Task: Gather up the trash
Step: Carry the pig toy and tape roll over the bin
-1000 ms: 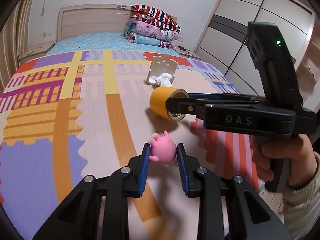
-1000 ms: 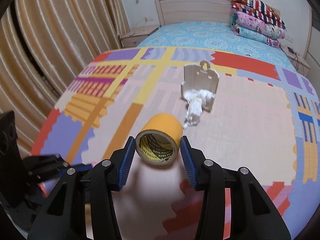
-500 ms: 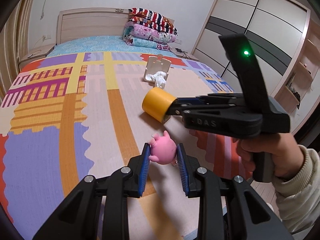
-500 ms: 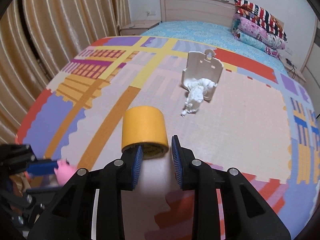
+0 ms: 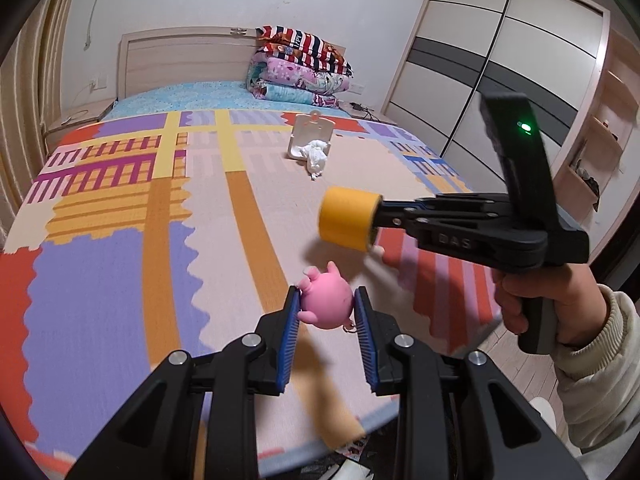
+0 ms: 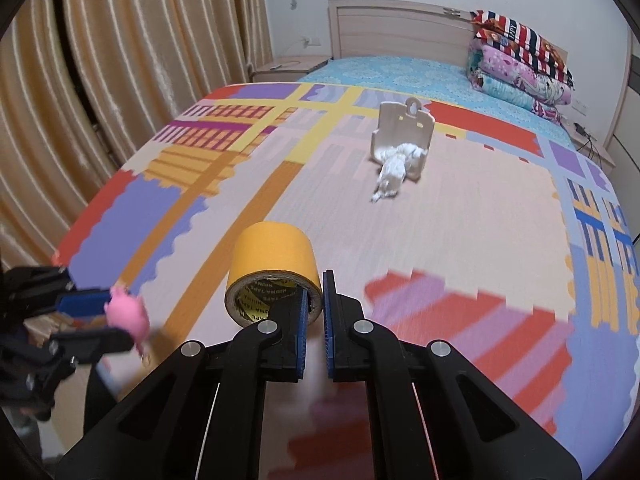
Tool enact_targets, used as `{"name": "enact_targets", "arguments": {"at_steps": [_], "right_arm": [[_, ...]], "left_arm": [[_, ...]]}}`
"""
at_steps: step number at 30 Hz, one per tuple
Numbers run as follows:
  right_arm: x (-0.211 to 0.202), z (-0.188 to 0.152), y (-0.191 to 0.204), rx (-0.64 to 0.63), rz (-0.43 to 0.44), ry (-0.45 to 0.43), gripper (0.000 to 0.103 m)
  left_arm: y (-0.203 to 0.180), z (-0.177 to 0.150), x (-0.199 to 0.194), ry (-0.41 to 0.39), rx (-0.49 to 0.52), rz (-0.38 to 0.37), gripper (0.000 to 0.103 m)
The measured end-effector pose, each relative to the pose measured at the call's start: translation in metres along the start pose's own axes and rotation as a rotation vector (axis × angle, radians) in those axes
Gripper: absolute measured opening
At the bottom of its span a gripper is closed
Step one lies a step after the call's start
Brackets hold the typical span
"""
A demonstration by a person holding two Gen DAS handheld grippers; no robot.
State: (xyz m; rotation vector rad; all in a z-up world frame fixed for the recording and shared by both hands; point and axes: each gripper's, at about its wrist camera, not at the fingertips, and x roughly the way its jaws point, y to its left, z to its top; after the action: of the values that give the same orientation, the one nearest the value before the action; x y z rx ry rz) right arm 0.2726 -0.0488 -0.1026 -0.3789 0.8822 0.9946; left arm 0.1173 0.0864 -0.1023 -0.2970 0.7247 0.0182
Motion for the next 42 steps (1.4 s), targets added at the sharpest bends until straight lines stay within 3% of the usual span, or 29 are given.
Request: {"name": "enact_targets", "arguments": {"at_steps": [13, 21, 33, 42], "right_arm": [[-0.056, -0.062, 0.027, 0.011, 0.063, -0.015, 0.008], [-0.069, -0.099, 0.036, 0.017, 0.065, 0.009, 0.008], [-0.065, -0.153, 0.044, 0.038, 0.097, 0.092, 0.008], [-0.031, -0.191, 0.056, 0.017, 0.1, 0.222, 0.008]], "left_arm": [[-0.041, -0.034, -0.024, 0.031, 0.084, -0.042, 0.026], [-0.059, -0.059, -0.03, 0.066, 0.128, -0.056, 0.026], [-0.063, -0.135, -0.006, 0.259, 0.154, -0.063, 0.026], [-0.066, -0.183, 0.032, 0.415, 0.19, -0.056, 0.027]]}}
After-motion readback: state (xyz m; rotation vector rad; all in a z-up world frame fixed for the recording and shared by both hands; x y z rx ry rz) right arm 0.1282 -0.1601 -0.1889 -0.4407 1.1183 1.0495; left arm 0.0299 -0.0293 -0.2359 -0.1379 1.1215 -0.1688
